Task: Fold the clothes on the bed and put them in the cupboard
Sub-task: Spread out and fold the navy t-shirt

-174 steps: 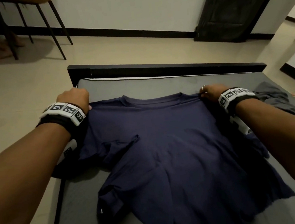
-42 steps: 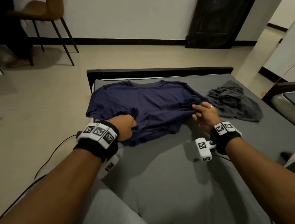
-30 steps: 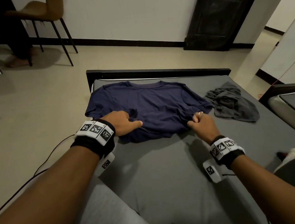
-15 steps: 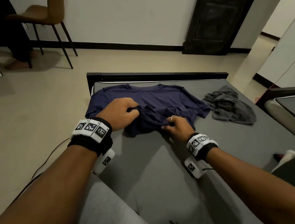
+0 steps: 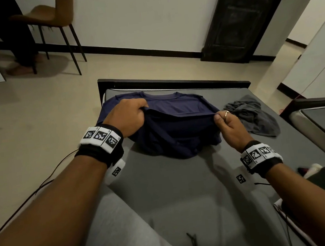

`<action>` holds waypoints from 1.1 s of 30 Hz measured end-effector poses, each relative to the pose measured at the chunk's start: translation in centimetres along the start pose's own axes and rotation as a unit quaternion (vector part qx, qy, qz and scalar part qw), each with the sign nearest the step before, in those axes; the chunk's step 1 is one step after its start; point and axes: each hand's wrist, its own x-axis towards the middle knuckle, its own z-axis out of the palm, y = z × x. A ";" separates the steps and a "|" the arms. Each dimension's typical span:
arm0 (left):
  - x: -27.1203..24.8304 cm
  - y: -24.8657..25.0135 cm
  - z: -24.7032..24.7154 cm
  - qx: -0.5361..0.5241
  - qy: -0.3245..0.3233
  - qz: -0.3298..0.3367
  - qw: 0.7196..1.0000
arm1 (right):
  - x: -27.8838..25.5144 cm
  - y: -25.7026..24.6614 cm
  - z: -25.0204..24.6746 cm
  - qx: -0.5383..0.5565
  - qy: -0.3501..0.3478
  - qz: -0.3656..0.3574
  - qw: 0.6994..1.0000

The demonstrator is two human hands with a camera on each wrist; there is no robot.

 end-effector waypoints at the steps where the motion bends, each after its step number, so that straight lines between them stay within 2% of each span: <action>1: -0.2 0.3 -0.2 0.000 -0.013 0.005 1.000 | -0.5 -0.2 -0.1 0.019 -0.006 0.014 1.000; 5: -1.0 1.1 -0.1 0.073 -0.091 0.057 0.992 | -2.7 -0.7 -0.2 0.024 -0.093 0.040 0.995; 7: -1.2 1.3 0.1 0.104 -0.097 0.074 0.987 | -3.3 -0.4 -0.5 -0.015 -0.145 0.066 0.987; 10: -1.1 1.2 -0.1 0.144 -0.056 0.077 0.985 | -3.9 1.1 -0.6 -0.075 -0.213 0.093 0.970; 12: -1.1 1.0 -0.6 0.162 -0.006 0.076 0.984 | -3.8 2.2 -0.5 -0.123 -0.236 0.114 0.957; 15: -1.1 0.6 -1.4 0.118 0.072 0.056 0.989 | -3.8 3.8 -0.3 -0.198 -0.292 0.137 0.926; 17: -1.2 0.4 -1.8 0.071 0.087 0.037 0.993 | -4.1 4.5 0.5 -0.246 -0.319 0.147 0.903; 18: -1.2 0.4 -1.9 0.050 0.086 0.031 0.995 | -4.2 4.7 0.9 -0.248 -0.320 0.153 0.902; 21: -1.4 0.6 -1.9 0.001 0.085 0.025 0.996 | -4.1 4.8 2.2 -0.219 -0.312 0.153 0.912; 24: -1.5 1.1 -1.8 -0.017 0.092 0.023 0.995 | -4.0 4.5 3.5 -0.241 -0.306 0.132 0.911; 28: -1.8 1.3 -1.9 -0.021 0.093 0.031 0.995 | -3.9 2.9 5.5 -0.243 -0.219 0.061 0.943; 30: -1.8 1.2 -2.0 -0.009 0.099 0.023 0.995 | -3.4 2.7 5.5 -0.142 -0.159 0.074 0.974; 31: -1.8 1.0 -2.1 -0.003 0.107 0.015 0.994 | -3.1 2.6 5.1 -0.053 -0.111 0.113 0.986; 33: -1.8 0.6 -2.3 -0.001 0.133 0.003 0.991 | -2.0 2.5 3.1 0.131 0.006 0.199 0.971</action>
